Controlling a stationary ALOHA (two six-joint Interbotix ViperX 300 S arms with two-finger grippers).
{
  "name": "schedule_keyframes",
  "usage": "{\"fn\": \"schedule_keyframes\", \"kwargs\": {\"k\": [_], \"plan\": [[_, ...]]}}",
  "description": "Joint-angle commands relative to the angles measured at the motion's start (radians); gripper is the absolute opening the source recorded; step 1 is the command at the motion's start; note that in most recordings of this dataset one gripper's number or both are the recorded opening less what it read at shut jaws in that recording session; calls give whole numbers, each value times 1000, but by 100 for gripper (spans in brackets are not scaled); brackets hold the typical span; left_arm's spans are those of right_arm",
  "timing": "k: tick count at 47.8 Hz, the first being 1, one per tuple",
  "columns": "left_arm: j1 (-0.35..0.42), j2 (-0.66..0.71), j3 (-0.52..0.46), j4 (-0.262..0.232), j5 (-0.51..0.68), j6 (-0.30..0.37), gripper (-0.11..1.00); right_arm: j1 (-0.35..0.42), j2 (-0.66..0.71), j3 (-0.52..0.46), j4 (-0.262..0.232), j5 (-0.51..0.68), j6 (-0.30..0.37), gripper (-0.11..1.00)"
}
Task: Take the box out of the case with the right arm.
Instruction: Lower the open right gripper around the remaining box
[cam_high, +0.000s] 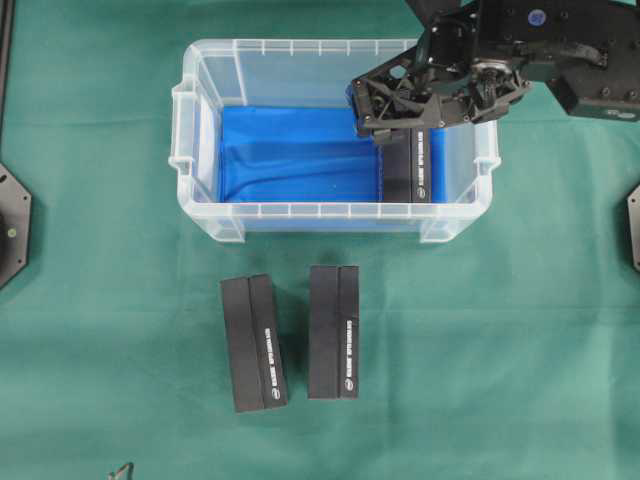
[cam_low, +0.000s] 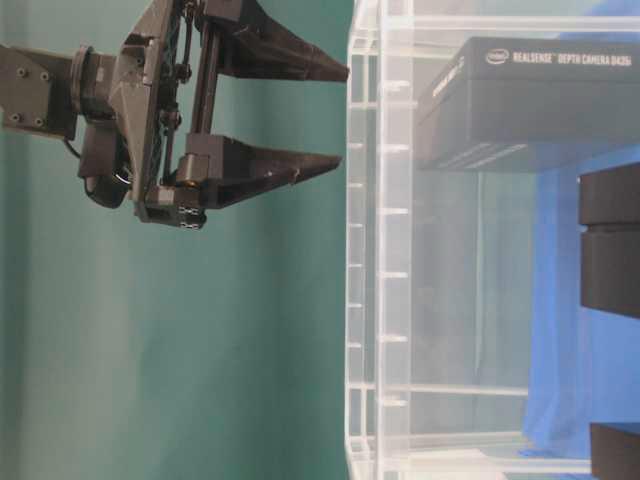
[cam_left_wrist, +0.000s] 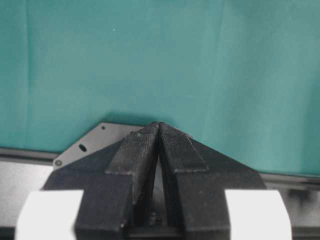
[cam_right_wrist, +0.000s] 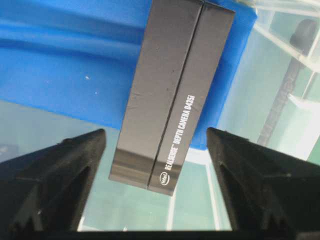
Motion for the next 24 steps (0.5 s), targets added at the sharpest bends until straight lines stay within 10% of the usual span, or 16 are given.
{"fn": "schedule_keyframes", "kwargs": {"k": [1,24], "plan": [[2,3,-9,3,-3,2,0,8,-15,-21,0,-5,2,91],[2,5,-8,3,-3,0,0,12,-15,-21,-3,-5,18,92]]}}
